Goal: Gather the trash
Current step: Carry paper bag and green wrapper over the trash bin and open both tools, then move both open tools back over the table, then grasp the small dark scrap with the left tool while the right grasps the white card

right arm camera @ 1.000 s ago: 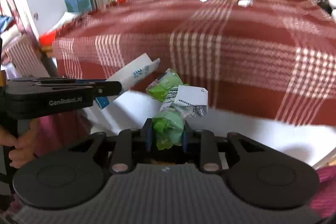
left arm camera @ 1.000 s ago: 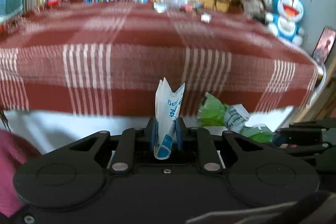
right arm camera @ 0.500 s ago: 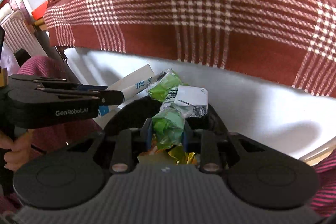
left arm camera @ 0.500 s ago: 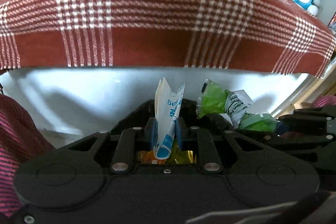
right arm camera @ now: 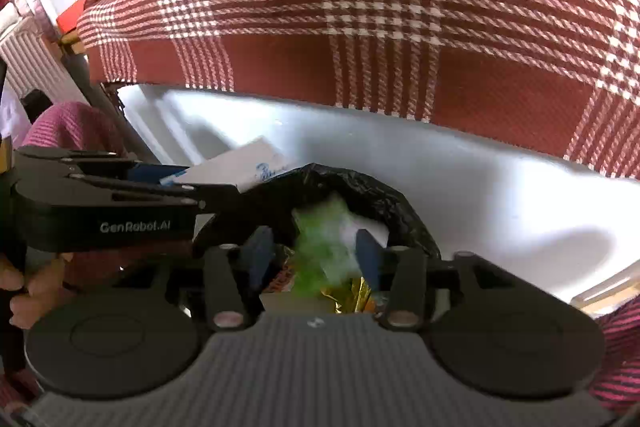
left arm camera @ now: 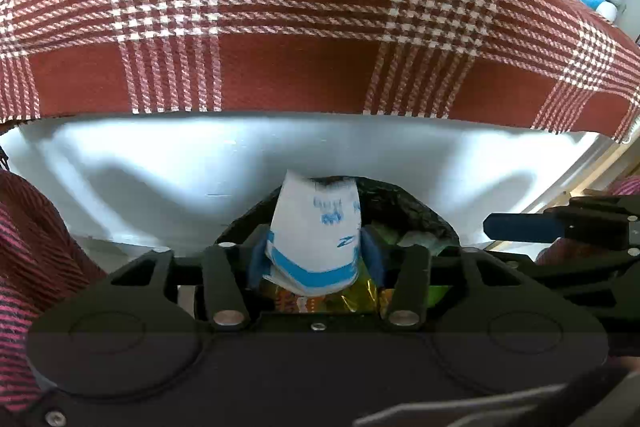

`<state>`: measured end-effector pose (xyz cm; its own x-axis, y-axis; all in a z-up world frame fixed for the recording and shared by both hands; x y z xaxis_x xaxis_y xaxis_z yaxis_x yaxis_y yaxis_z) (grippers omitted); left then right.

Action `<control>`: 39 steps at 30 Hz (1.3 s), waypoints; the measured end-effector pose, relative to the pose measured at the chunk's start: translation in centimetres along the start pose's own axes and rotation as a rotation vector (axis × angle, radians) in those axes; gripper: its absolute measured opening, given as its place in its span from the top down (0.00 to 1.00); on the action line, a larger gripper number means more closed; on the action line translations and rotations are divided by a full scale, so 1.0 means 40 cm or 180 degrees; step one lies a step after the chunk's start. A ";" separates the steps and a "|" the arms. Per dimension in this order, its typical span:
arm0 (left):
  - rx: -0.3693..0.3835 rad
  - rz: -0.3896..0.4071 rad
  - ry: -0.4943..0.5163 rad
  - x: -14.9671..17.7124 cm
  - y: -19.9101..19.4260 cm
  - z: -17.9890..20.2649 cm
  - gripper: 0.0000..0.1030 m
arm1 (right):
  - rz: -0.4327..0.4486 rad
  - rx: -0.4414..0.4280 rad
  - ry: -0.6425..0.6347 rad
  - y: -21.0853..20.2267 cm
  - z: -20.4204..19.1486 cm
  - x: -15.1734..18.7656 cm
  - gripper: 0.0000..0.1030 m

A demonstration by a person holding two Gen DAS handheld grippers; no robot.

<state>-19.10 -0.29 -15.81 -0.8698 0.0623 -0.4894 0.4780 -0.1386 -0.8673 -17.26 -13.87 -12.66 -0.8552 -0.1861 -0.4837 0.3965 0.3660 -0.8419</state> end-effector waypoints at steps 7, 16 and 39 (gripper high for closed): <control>0.0044 0.0057 -0.0059 -0.026 -0.012 -0.006 0.40 | 0.0052 0.0034 0.0043 -0.009 0.014 -0.018 0.36; 0.0169 0.0562 0.0091 -0.167 -0.130 0.003 0.21 | 0.0514 0.0102 -0.0015 -0.119 0.046 -0.133 0.33; 0.0251 0.1101 -0.0019 -0.798 -0.086 0.014 0.15 | 0.1282 0.0787 0.0088 -0.234 0.305 -0.546 0.18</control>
<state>6.94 -2.37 2.85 -0.6589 -0.0075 -0.7522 0.7338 -0.2264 -0.6405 1.77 -24.34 2.88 -0.6243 -0.0482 -0.7797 0.7632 0.1752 -0.6220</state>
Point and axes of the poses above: each gripper's, at about its wrist camera, not at the fingertips, and y roughly the way its jaws point, z to its right, x to its underside, the point moved 8 cm from there along y, roughly the way its jaws point, and after that the axes turned 6 degrees about -z, right-handed, at the moved point
